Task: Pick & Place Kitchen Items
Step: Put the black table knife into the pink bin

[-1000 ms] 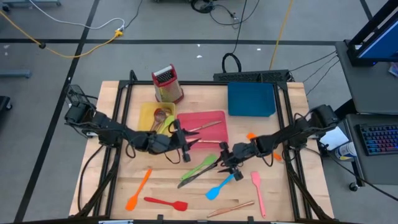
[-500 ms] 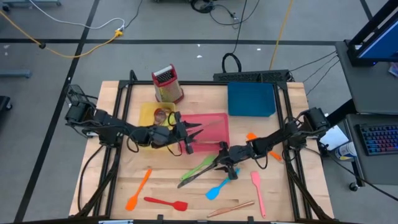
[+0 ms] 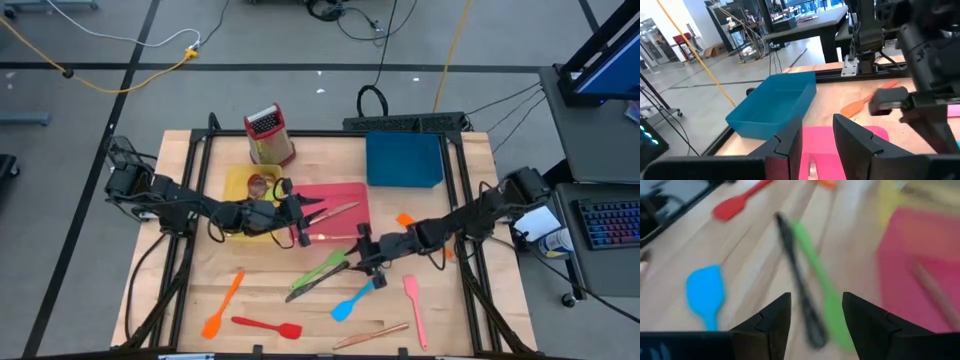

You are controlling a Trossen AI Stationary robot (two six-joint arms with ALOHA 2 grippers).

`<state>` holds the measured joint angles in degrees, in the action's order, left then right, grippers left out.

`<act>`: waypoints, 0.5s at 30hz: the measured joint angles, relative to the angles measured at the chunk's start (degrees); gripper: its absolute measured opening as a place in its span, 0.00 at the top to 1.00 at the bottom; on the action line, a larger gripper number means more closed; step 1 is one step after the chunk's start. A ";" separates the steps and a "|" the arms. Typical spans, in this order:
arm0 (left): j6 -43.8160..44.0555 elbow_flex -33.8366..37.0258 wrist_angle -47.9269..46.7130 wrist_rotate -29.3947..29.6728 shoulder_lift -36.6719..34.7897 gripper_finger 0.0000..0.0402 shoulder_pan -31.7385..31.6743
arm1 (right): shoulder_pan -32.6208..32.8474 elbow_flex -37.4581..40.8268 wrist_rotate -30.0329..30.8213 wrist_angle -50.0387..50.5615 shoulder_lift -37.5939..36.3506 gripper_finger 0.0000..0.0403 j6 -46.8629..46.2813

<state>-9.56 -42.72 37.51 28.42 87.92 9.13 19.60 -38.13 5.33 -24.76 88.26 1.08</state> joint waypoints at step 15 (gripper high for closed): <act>0.44 0.00 -0.49 -0.07 0.00 0.71 -0.11 | 7.10 0.06 10.41 16.97 0.35 0.58 -25.32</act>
<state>-9.12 -42.72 37.01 28.36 87.92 9.02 26.70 -38.06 15.74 -7.79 88.61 -24.23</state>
